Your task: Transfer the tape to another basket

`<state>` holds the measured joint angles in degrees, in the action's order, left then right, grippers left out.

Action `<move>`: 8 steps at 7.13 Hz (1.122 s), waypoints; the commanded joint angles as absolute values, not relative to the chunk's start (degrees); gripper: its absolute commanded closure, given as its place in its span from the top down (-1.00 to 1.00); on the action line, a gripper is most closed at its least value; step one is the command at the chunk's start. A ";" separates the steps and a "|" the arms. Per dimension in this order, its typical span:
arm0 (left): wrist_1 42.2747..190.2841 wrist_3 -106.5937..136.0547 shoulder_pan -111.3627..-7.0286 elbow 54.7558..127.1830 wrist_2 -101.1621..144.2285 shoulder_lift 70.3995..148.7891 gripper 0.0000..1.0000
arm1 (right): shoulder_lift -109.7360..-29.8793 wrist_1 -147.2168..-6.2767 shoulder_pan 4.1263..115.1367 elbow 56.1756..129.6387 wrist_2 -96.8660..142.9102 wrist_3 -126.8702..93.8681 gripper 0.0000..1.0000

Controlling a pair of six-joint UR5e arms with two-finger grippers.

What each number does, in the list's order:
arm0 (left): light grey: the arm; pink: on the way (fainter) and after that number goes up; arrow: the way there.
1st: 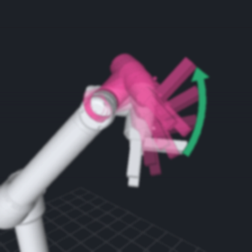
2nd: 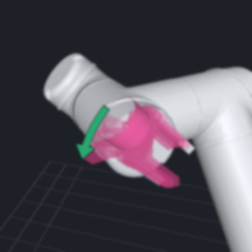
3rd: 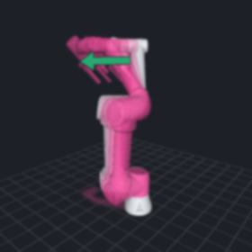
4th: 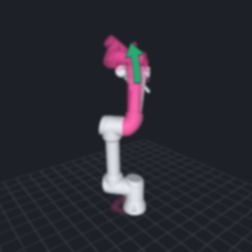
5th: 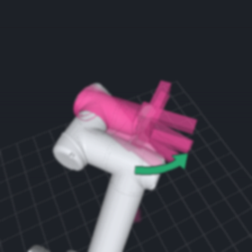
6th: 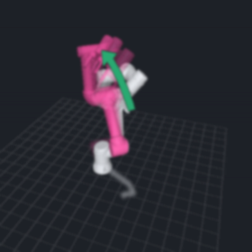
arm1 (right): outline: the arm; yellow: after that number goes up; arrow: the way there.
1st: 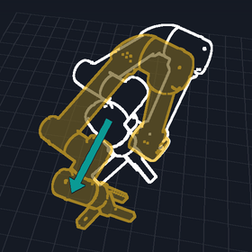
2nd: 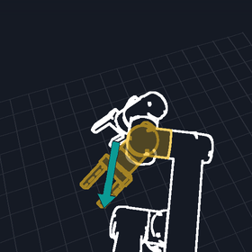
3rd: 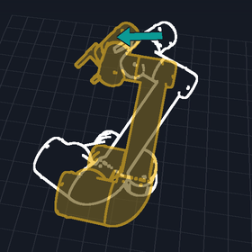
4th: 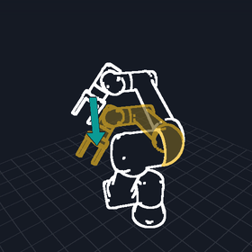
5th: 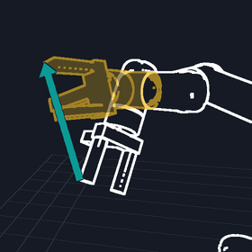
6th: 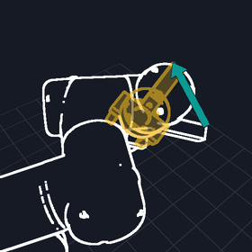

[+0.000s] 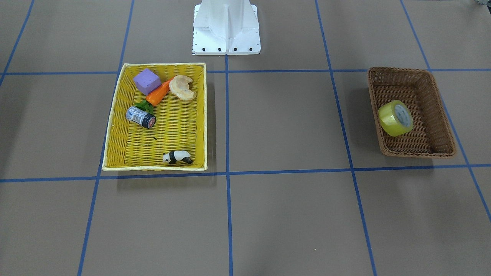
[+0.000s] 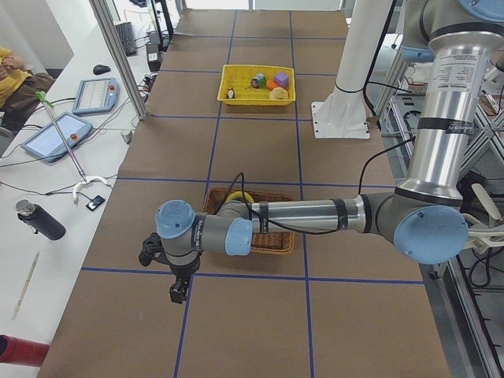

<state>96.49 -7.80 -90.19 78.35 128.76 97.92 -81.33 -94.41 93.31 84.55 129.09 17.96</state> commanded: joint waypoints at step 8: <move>90.79 -7.21 -90.09 81.82 129.37 98.88 0.98 | -85.43 -94.39 95.18 84.55 129.02 17.76 1.00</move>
<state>90.85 -7.20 -90.16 81.36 129.34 98.95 -85.04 -94.40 94.42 84.55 128.84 17.96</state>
